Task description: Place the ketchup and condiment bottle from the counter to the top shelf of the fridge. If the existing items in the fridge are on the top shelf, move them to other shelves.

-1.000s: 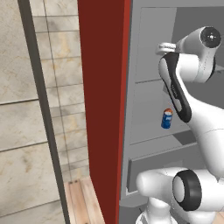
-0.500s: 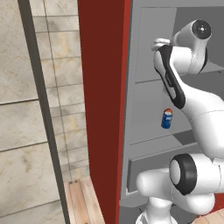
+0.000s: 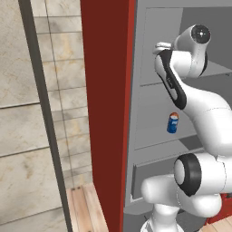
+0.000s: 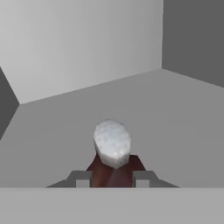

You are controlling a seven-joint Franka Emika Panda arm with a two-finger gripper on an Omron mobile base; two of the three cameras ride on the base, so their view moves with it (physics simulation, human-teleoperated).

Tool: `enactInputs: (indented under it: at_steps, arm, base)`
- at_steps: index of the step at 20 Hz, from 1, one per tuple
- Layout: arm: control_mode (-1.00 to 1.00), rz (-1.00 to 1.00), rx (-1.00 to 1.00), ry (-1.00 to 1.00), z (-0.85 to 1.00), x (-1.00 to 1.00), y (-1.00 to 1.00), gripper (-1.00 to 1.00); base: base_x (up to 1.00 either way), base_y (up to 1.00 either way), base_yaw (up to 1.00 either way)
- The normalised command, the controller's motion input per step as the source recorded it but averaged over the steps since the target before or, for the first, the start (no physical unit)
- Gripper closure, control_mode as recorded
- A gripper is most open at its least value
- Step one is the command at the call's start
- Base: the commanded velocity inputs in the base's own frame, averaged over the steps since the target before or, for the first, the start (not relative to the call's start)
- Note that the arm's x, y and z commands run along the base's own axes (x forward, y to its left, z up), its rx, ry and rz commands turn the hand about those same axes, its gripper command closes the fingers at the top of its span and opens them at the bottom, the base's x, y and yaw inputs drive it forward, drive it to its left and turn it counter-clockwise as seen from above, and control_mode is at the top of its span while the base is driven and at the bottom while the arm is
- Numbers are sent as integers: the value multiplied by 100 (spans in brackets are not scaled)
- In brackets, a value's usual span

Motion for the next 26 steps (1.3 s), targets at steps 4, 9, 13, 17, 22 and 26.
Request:
enactInputs:
  at_steps: [4,9,13,17,22,26]
  arm:
    - [-100,0,0,-1,-8,32,0,100]
    - [-100,0,0,-7,-14,16,0,-100]
    - [-100,0,0,-2,-1,8,0,-100]
    - [-100,0,0,0,0,11,0,-100]
    - [-100,0,0,0,0,14,0,-100]
    - [-100,0,0,0,0,21,0,-100]
  base:
    - [0,0,0]
    - [0,0,0]
    - [0,0,0]
    - [0,0,0]
    - [0,0,0]
    - [0,0,0]
